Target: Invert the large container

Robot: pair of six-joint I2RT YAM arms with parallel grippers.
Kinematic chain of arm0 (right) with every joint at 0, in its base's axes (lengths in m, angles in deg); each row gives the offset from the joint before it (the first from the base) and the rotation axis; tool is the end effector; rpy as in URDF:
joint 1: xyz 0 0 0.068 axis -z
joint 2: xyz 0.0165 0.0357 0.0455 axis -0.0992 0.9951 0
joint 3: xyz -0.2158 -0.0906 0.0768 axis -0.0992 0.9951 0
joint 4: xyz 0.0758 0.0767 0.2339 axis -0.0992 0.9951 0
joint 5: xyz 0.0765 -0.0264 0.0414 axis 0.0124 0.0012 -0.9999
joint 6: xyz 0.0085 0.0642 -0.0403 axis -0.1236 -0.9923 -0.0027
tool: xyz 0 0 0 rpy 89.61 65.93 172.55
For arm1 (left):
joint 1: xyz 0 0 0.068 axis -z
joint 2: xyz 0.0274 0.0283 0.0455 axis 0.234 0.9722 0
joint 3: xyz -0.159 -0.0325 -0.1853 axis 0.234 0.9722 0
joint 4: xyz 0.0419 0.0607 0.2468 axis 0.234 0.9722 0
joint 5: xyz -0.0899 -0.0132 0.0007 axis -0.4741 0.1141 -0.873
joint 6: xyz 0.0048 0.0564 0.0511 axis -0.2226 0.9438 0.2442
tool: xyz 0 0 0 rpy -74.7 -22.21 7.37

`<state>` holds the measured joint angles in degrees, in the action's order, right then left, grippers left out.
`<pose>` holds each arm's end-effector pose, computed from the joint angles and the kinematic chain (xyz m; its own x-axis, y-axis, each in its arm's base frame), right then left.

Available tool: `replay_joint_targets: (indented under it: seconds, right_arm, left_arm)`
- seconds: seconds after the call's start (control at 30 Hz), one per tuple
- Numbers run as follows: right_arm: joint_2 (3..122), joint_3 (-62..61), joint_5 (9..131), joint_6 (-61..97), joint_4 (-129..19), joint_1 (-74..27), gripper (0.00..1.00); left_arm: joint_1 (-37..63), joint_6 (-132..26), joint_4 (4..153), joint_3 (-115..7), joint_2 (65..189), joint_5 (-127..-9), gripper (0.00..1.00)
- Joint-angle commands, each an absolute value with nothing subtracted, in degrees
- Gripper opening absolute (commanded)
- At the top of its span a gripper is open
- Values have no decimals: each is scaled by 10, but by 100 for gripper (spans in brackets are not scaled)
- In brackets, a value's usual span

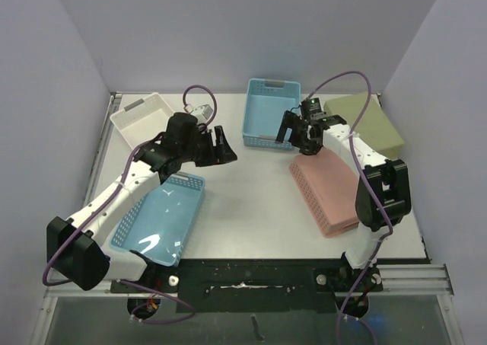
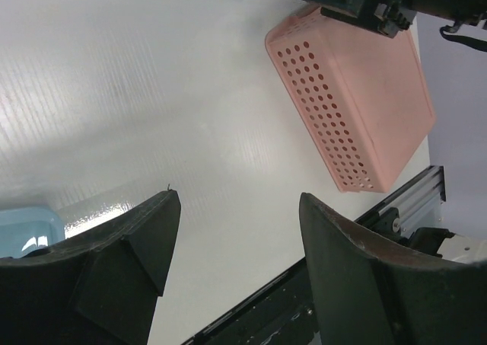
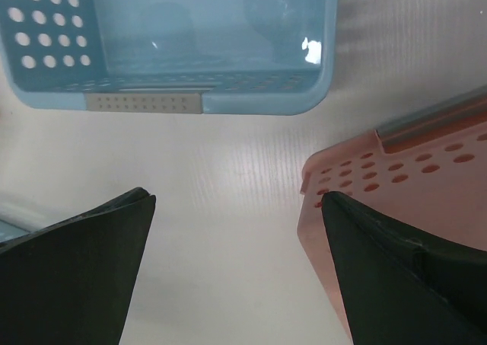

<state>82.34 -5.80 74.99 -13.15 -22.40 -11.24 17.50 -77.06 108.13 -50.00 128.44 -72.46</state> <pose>0.3777 0.1177 0.2078 -0.7985 0.3987 -0.4510 0.2250 0.8926 0.3907 0.2710 -0.1793 0.2872 -0.7887 -0.1920 -0.5841 0.2375 0.7811 -0.5775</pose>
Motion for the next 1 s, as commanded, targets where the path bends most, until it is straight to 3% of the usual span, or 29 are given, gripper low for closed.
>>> replay_joint_targets:
  seconds: [0.0,0.3,0.5,0.77,0.97]
  right_arm:
    - [842,-45,760,-132,-223,-111,98]
    - [649,142,813,-162,-203,-96,98]
    - [559,153,795,-162,-216,-178,97]
    - [583,225,816,-218,-217,-309,98]
    - [584,238,914,-223,-151,-233,98]
  left_arm:
    - [174,-766,1060,-495,1264,-741,63]
    - [174,-766,1044,-491,1283,-754,63]
    - [175,-767,1033,-494,1299,-759,63]
    - [173,-765,1040,-484,1293,-746,63]
    - [173,-769,1042,-486,1296,-734,63]
